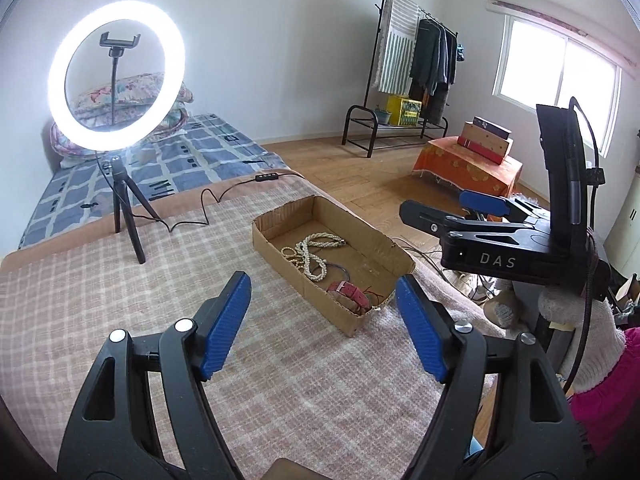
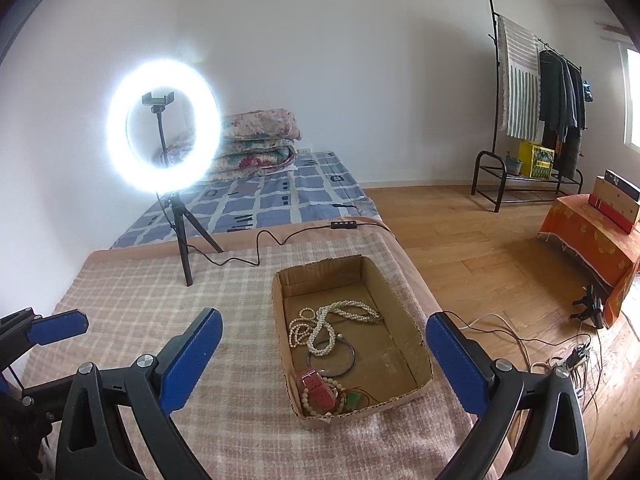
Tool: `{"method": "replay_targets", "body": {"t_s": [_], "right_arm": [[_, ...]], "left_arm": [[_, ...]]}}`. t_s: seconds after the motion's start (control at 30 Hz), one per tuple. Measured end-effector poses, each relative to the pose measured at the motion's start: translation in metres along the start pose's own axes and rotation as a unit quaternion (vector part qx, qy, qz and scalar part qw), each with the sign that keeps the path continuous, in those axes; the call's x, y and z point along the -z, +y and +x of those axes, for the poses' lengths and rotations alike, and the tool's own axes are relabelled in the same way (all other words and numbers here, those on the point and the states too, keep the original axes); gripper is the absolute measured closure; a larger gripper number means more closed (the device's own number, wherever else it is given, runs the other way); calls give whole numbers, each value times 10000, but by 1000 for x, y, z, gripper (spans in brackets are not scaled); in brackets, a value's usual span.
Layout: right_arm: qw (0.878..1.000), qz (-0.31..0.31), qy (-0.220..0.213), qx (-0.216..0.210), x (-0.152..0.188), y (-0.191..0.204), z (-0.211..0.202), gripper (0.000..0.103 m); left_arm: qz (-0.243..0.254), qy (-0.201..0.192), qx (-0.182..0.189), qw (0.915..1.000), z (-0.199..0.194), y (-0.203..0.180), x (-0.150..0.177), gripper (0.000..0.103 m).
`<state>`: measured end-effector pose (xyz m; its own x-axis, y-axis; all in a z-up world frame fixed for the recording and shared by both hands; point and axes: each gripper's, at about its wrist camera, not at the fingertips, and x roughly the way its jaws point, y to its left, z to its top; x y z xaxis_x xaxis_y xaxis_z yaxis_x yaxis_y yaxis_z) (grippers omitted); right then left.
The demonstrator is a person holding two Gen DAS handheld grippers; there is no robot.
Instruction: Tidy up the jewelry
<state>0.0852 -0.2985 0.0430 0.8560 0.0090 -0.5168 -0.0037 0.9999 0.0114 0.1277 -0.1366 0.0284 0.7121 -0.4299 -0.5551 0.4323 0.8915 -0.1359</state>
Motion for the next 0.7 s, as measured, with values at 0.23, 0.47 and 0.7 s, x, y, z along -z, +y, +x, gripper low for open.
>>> {"method": "replay_targets", "body": {"t_s": [0.23,0.47,0.7], "right_arm": [[9999,4,-64,107,5,2,-12,0],[9996,-125,-103,230,11,4,-14,0],[9993,-164,-148,310,15,4,-14,0]], "left_arm": [[55,-196,-222,9995,-12,1,5,15],[200,-336,-511,9979,-19,3,8,1],[356,-364,-747,9959,-23,0,12,0]]}}
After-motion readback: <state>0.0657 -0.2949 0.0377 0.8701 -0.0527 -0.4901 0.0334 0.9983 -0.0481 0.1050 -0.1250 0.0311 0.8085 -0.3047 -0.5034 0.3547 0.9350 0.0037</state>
